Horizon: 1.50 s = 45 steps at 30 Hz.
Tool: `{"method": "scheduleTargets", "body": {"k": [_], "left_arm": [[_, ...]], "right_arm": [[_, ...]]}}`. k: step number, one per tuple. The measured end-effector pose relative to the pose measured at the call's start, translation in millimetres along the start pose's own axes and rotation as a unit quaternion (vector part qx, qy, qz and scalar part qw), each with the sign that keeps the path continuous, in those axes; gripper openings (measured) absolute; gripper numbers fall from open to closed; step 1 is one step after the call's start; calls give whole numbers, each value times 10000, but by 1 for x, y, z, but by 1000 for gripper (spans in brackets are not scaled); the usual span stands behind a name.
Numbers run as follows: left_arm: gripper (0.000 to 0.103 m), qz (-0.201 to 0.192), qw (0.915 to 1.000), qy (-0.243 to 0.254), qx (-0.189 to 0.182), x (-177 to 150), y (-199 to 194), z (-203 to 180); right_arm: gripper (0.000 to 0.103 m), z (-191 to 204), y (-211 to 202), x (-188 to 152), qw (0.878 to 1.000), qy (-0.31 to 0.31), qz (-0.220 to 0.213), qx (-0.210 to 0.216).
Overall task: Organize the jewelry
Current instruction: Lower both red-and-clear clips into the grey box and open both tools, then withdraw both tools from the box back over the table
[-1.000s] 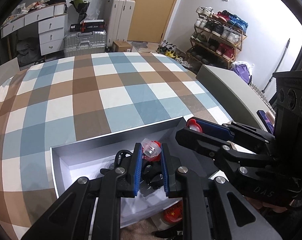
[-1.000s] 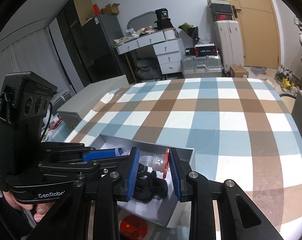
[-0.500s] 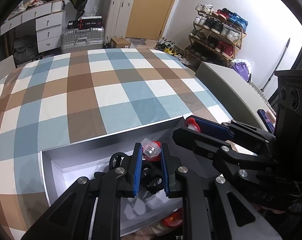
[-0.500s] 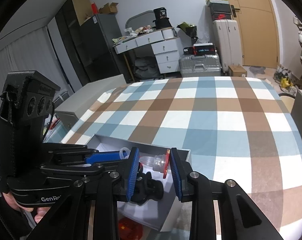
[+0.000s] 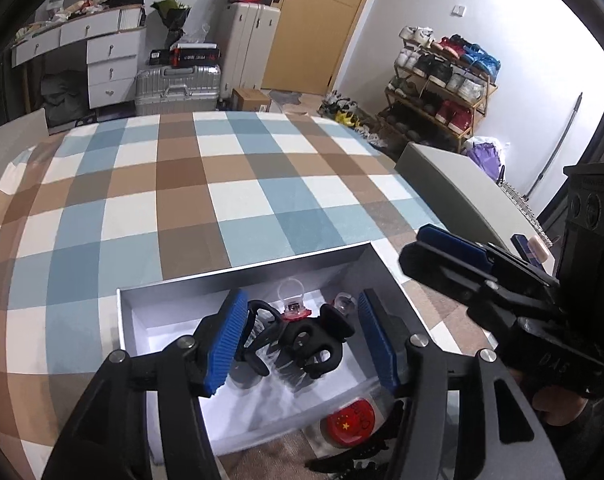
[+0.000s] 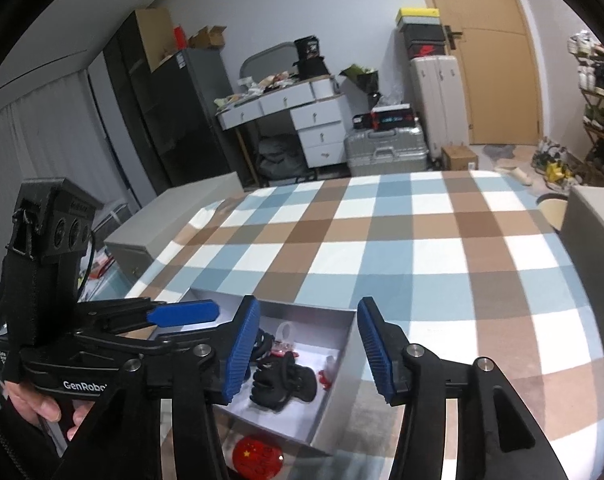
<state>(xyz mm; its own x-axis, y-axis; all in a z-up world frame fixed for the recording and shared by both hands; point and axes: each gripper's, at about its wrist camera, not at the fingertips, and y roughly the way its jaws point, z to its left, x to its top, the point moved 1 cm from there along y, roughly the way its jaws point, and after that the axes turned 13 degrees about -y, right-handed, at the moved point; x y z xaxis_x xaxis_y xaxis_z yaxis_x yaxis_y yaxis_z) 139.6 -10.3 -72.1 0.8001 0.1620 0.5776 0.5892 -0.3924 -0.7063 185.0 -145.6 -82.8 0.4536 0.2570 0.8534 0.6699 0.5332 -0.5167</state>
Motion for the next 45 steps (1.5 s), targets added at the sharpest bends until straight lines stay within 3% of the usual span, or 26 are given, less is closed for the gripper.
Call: {"method": "scheduleTargets", "body": {"k": [17, 21, 28, 31, 40, 45], "left_arm": [[55, -436, 9989, 117, 157, -13, -37, -12], [69, -582, 9980, 104, 215, -17, -46, -14], [71, -678, 9974, 14, 247, -28, -61, -16], [82, -737, 9969, -18, 261, -34, -66, -20], [84, -738, 9958, 72, 536, -62, -70, -19], [99, -796, 9938, 248, 733, -83, -69, -17]], "right_arm": [[77, 24, -55, 4, 9985, -224, -397, -307], [83, 31, -67, 3, 9978, -273, -478, -360], [92, 45, -87, -4, 9968, -389, -542, -439], [96, 48, -94, -10, 9967, -356, -568, -461], [103, 50, -105, -38, 9968, -276, -386, -637], [103, 49, -105, -55, 9967, -238, -215, -744]]}}
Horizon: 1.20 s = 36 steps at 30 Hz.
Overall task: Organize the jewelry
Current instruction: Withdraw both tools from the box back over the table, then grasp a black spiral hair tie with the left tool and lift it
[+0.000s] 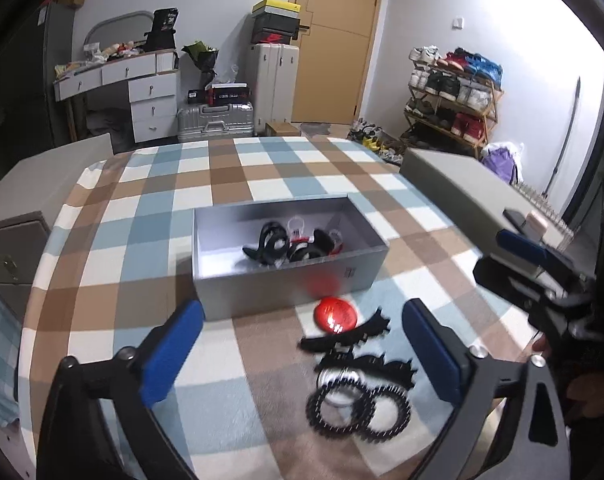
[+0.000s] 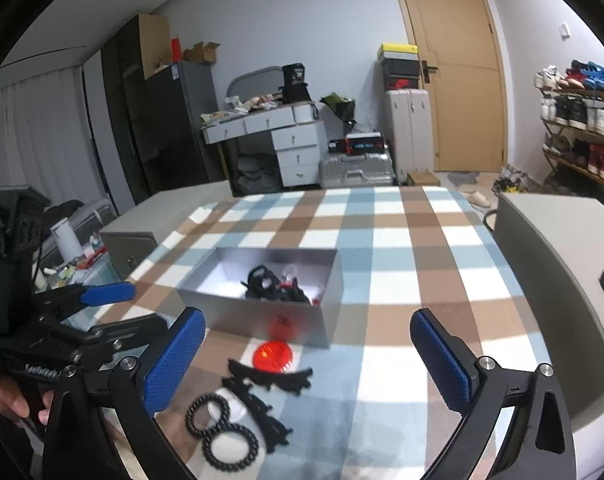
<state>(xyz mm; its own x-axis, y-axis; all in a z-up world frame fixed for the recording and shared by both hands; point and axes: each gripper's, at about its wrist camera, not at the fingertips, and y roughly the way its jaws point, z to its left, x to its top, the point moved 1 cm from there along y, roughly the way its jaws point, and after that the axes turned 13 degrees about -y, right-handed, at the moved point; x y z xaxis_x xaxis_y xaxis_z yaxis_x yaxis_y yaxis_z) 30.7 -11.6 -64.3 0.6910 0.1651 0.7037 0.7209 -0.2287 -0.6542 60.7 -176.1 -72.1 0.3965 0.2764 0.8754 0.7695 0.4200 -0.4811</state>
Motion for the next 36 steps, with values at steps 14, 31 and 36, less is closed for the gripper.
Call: {"method": "scheduleTargets", "body": {"k": [14, 31, 36], "left_arm": [[100, 1254, 9914, 221, -316, -52, 28, 2], [97, 1651, 9823, 295, -833, -54, 44, -1], [77, 1614, 9826, 240, -885, -51, 46, 1]], "right_arm": [[103, 0, -4, -31, 9991, 208, 362, 13], [103, 2, 3, -60, 9960, 502, 725, 162], [103, 0, 1, -64, 9949, 636, 756, 194]]}}
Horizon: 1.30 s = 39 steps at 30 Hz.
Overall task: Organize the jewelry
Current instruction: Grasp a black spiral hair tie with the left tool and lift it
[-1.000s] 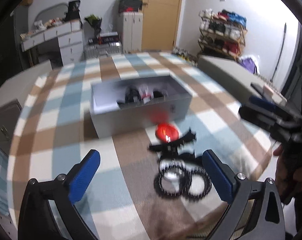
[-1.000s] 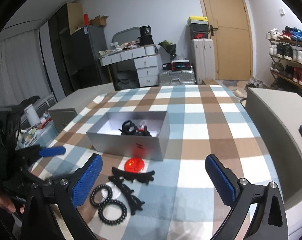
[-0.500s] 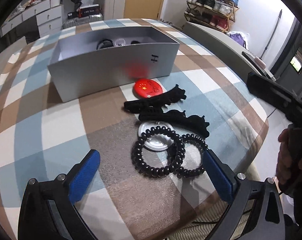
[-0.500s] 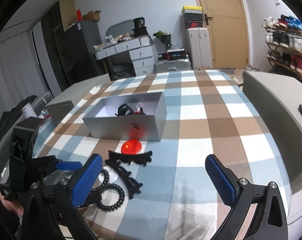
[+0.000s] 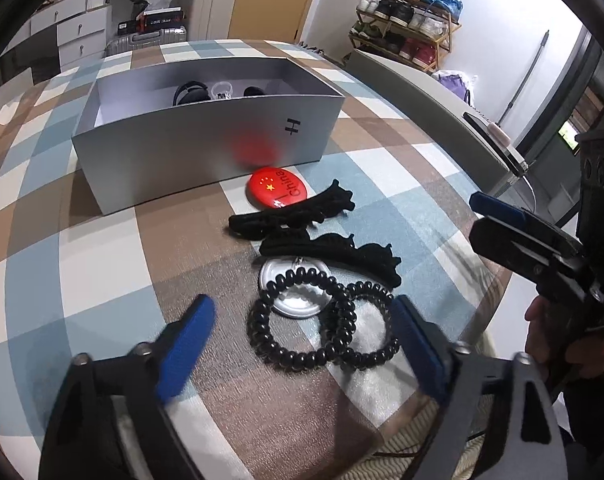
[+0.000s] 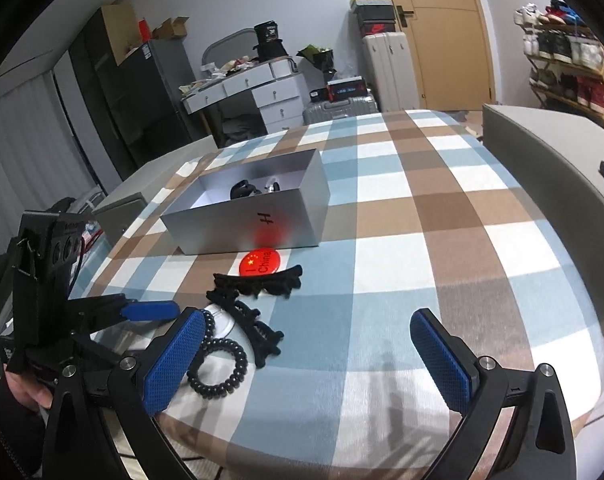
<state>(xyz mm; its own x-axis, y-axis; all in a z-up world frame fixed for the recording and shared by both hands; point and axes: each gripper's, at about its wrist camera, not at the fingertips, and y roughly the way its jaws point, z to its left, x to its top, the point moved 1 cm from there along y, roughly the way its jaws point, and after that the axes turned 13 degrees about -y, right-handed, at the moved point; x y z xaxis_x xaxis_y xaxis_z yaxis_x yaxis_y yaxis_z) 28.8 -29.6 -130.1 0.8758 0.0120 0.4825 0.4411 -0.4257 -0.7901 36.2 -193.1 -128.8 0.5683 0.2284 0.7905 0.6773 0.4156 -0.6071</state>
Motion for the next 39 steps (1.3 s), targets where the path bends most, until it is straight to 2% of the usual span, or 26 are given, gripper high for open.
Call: {"method": "scheduleTargets", "body": {"k": [4, 8, 12, 17, 21, 32, 37, 39], "left_arm": [[63, -6, 9999, 135, 55, -1, 0, -3], [45, -5, 9991, 280, 315, -3, 1, -6], [41, 10, 9992, 249, 318, -4, 0, -5], [39, -46, 9989, 230, 402, -5, -2, -4], [39, -143, 9991, 141, 363, -3, -9, 1], [39, -703, 9961, -236, 486, 4, -45, 20], [39, -915, 9930, -510, 551, 3, -57, 33], [39, -943, 9923, -577, 564, 3, -60, 37]], "right_arm": [[103, 2, -2, 0, 10000, -58, -15, -29], [103, 5, -1, 0, 9999, -97, 25, -27], [103, 9, 0, 0, 9998, -167, 56, -37], [103, 14, -1, 1, 9996, -260, 71, -57], [103, 20, 1, -1, 9994, -270, 181, 122], [102, 58, 23, -12, 9951, -615, 543, 544], [101, 71, 34, -15, 9926, -803, 704, 570], [98, 75, 40, -15, 9920, -798, 818, 544]]}}
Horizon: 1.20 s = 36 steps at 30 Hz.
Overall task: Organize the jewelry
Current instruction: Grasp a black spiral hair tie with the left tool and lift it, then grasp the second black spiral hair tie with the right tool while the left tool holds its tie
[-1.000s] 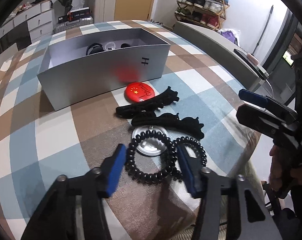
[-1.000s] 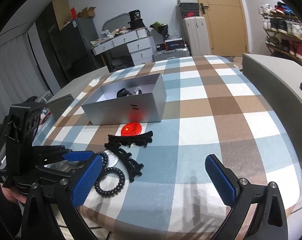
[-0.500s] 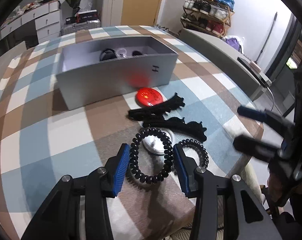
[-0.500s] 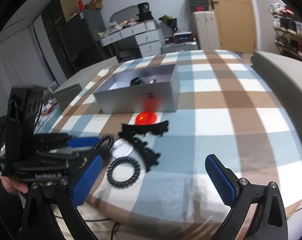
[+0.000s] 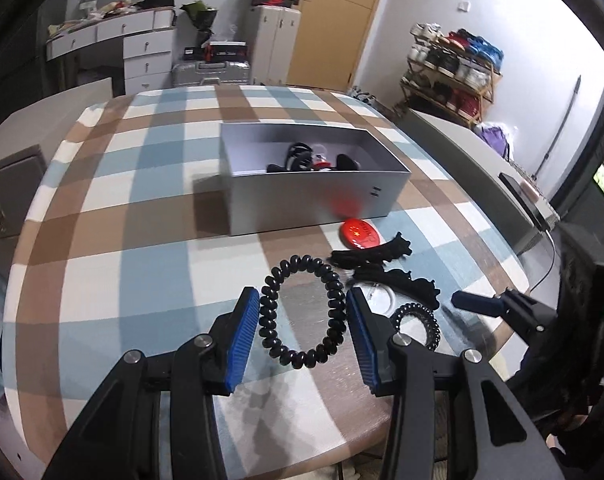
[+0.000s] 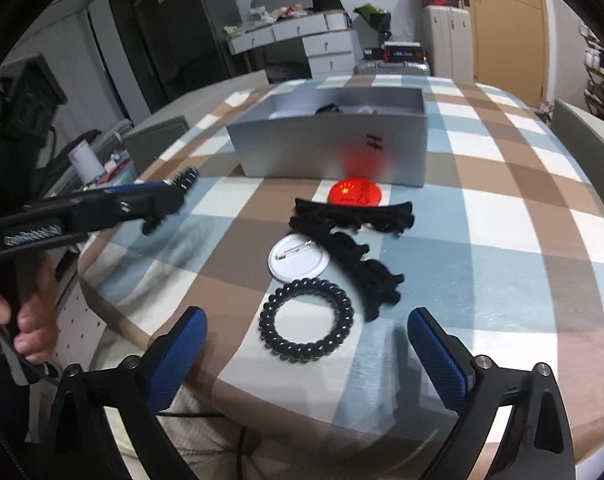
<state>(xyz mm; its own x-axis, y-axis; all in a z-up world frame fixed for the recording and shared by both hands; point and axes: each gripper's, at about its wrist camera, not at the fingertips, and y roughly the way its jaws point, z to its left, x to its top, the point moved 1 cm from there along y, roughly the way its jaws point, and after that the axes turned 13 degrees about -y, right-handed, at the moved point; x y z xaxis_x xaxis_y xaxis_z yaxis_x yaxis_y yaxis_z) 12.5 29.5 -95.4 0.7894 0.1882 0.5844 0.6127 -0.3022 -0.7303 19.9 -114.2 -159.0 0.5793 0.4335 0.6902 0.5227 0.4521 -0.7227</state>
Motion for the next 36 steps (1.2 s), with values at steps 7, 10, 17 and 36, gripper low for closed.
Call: {"method": "scheduleTargets", "body": {"k": [7, 10, 17, 36], "left_arm": [[39, -121, 9999, -109, 48, -1, -11, 11], [39, -180, 9998, -116, 2, -1, -13, 13], [39, -239, 9996, -116, 13, -2, -17, 14], [39, -388, 9991, -189, -6, 14, -15, 7]], "right_arm": [[83, 13, 12, 4, 9988, -202, 156, -413], [72, 15, 15, 6, 9972, -290, 220, -659], [51, 20, 16, 8, 9932, -604, 379, -925], [48, 12, -25, 14, 9959, -407, -788, -175]]}}
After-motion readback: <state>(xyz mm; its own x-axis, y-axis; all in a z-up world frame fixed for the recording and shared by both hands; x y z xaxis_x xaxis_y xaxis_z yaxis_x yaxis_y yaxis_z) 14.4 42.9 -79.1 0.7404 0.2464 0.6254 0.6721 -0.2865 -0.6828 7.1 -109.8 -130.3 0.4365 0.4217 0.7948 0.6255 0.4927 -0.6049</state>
